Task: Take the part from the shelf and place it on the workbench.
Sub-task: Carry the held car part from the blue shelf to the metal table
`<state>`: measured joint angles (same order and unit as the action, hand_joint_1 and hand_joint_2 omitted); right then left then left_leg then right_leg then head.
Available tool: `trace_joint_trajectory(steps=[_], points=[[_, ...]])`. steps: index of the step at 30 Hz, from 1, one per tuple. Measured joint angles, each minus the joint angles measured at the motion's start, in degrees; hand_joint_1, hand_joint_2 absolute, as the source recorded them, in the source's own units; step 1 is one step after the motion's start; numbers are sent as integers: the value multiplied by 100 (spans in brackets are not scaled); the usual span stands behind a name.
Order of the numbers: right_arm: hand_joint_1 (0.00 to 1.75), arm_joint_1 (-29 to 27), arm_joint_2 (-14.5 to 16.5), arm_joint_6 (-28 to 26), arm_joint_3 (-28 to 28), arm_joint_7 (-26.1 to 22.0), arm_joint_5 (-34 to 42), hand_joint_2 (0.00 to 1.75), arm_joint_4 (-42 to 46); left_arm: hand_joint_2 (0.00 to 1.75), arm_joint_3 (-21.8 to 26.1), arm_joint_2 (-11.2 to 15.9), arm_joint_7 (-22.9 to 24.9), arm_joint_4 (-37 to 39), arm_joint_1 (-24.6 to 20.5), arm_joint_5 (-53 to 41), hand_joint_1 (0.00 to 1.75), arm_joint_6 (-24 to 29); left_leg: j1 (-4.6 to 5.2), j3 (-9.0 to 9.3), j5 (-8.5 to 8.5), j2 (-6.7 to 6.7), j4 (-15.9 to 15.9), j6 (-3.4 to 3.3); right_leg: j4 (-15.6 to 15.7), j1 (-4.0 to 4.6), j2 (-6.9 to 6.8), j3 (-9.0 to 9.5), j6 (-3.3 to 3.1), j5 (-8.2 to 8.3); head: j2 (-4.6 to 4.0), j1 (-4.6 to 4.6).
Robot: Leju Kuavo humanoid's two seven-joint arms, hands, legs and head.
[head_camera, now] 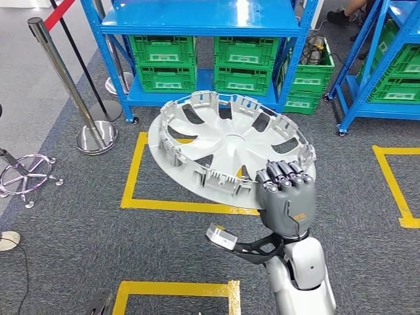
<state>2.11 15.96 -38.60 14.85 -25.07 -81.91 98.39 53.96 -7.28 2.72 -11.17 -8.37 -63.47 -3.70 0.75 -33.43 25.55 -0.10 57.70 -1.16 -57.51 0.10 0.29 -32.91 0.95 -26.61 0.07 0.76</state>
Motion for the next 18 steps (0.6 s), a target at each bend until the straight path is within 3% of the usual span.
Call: trace_joint_trajectory(steps=[18], points=[[175,-20,28,0,-215,-112,-11,175,-178,0,-275,9,-1,0,9,268,0,-75,-1,-20,-19,0,0,4,-2,1,-1,-18,-1,13,0,0]])
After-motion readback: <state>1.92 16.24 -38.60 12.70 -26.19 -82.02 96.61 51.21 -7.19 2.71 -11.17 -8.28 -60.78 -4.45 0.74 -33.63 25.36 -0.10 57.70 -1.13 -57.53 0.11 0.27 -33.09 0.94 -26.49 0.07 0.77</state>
